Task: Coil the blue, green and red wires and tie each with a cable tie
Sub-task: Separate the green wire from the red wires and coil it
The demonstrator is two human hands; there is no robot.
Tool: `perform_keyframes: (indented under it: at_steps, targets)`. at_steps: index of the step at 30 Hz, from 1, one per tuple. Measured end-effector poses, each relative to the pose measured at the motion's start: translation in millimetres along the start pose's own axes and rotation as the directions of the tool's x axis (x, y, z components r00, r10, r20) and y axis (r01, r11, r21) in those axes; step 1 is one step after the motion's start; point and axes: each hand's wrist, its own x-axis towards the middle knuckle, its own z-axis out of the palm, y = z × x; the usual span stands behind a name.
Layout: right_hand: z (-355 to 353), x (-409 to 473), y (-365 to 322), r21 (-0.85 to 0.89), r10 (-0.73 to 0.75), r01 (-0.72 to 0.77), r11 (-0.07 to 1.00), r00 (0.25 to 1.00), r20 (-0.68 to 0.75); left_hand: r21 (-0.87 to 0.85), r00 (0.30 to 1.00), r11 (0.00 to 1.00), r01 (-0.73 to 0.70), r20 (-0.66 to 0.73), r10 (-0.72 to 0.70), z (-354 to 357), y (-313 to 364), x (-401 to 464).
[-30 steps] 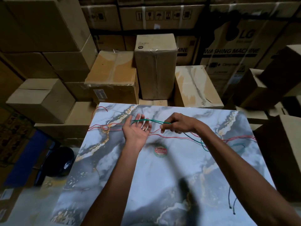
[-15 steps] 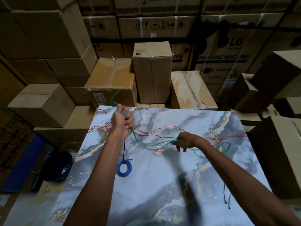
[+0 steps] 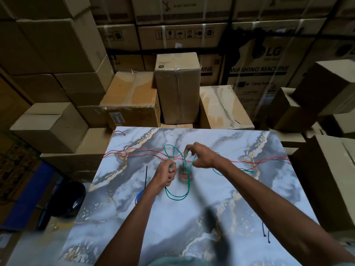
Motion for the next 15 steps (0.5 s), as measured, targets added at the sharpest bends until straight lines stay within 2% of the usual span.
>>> perform_keyframes:
  at_steps: [2,3,4,5,7,9,12,15]
  targets:
    - [1,-1,5,-0.169,0.097,-0.055,0.984,0.963,0.25,0.07,0.998,0.996,-0.048,-0.046,0.051,1,-1,-1]
    - [1,-2,6,-0.139,0.112,-0.075,0.987,0.954,0.28,0.105,0.994,0.991,-0.078,-0.065,0.085,1,-2,-1]
    - [-1,-3,3,-0.025,0.101,-0.098,0.995,0.962,0.253,0.138,0.989,0.984,-0.111,-0.079,0.122,1,-4,-1]
    - [0,-2,0,0.162,0.083,-0.11,0.981,0.983,0.161,0.16,0.984,0.976,-0.147,-0.08,0.161,2,-6,-2]
    - [4,-3,-16,0.456,0.168,-0.138,0.879,0.986,-0.025,0.218,0.977,0.959,-0.181,-0.074,0.201,5,-10,-1]
    - [10,-3,-34,0.546,0.232,-0.186,0.817,0.973,-0.016,0.296,0.978,0.939,-0.179,-0.056,0.203,9,-17,3]
    - [25,-11,-52,0.638,0.156,-0.179,0.749,0.983,0.093,0.331,0.976,0.922,-0.201,-0.01,0.216,18,-21,2]
    - [29,-14,-51,0.747,0.125,-0.092,0.658,0.992,0.013,0.294,0.982,0.94,-0.174,-0.024,0.189,26,-16,-6]
